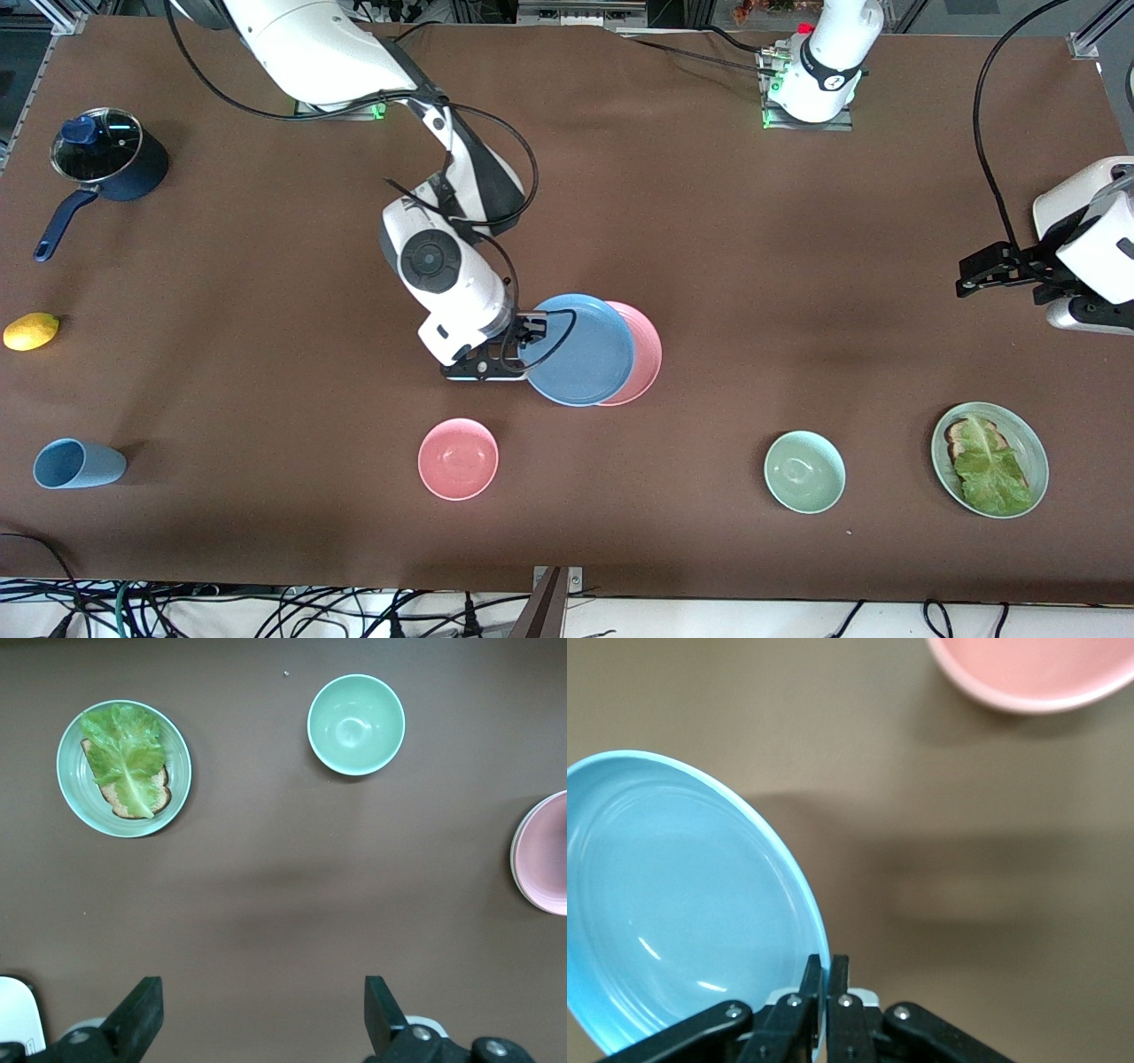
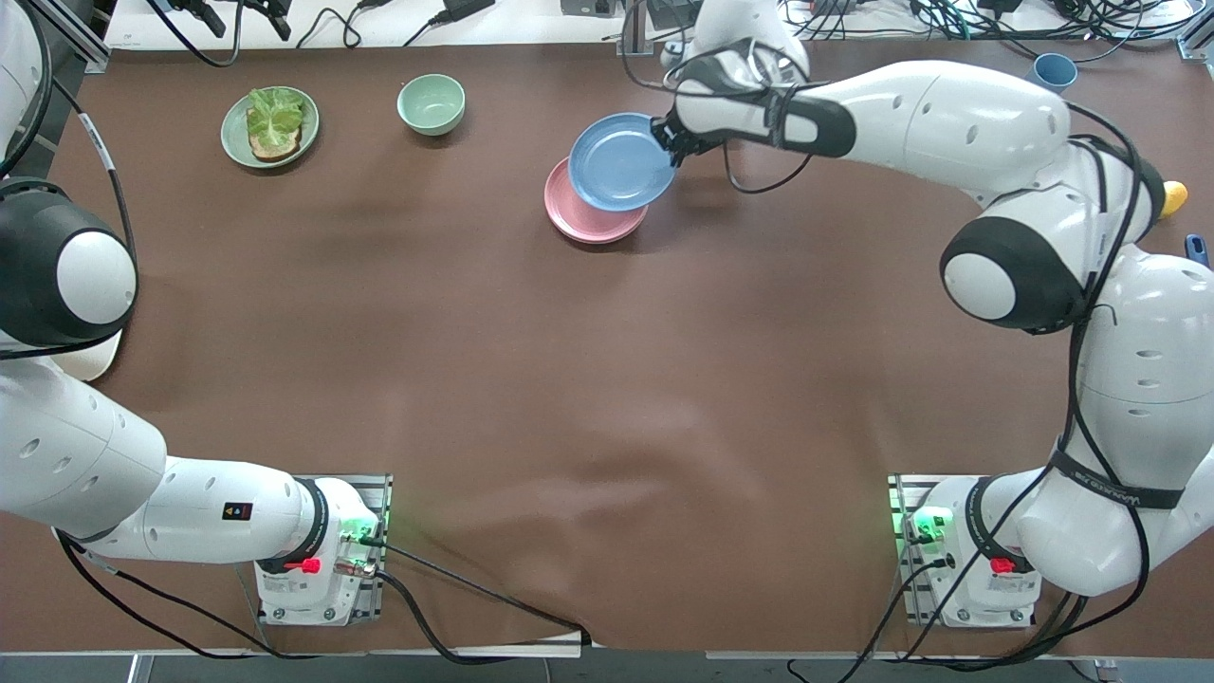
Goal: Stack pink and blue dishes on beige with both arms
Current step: 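Lift the blue plate with the right gripper onto the pink plate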
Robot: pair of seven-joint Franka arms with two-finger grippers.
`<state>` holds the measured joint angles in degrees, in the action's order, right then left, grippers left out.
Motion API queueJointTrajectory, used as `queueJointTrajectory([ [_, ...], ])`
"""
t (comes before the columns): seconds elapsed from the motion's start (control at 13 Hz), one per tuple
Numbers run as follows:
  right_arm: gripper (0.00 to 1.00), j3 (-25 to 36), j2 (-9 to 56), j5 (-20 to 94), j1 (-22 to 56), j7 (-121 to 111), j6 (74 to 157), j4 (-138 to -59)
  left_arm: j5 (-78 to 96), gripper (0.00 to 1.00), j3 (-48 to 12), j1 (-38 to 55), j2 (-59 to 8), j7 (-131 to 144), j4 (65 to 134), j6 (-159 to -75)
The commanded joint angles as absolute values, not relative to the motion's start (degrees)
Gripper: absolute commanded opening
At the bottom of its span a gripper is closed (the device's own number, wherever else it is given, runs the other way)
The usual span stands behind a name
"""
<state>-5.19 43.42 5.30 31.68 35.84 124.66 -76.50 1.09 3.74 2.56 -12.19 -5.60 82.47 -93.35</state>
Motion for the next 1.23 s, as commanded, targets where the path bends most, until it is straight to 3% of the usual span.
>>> queueJointTrajectory([
  [0.0, 0.00, -4.75, 43.85, 4.92, 32.78, 40.24, 124.89, -76.11, 3.16, 1.00, 4.04, 2.64, -12.04, -6.06, 81.83, -92.46],
  [0.77, 0.00, -4.75, 48.07, 4.75, 36.12, 46.76, 129.90, -76.03, 3.16, 1.00, 4.13, 2.55, -12.04, -6.06, 81.74, -92.46],
  [0.85, 0.20, -4.75, 48.08, 4.75, 35.95, 46.50, 129.90, -75.94, 3.25, 1.00, 4.13, 2.55, -12.04, -6.06, 81.83, -92.46],
  [0.92, 0.77, -4.75, 47.99, 4.75, 35.60, 46.41, 129.90, -75.94, 3.16, 1.00, 4.04, 2.55, -12.13, -6.06, 81.83, -92.46],
  [1.0, 1.00, -4.57, 47.64, 4.22, 35.60, 45.88, 129.73, -75.76, 3.16, 1.00, 4.04, 2.55, -12.13, -6.06, 81.83, -92.46],
  [1.15, 1.00, -3.44, 46.68, 4.22, 35.51, 45.71, 129.03, -75.50, 3.16, 1.00, 4.13, 2.55, -12.04, -6.06, 81.74, -92.46],
])
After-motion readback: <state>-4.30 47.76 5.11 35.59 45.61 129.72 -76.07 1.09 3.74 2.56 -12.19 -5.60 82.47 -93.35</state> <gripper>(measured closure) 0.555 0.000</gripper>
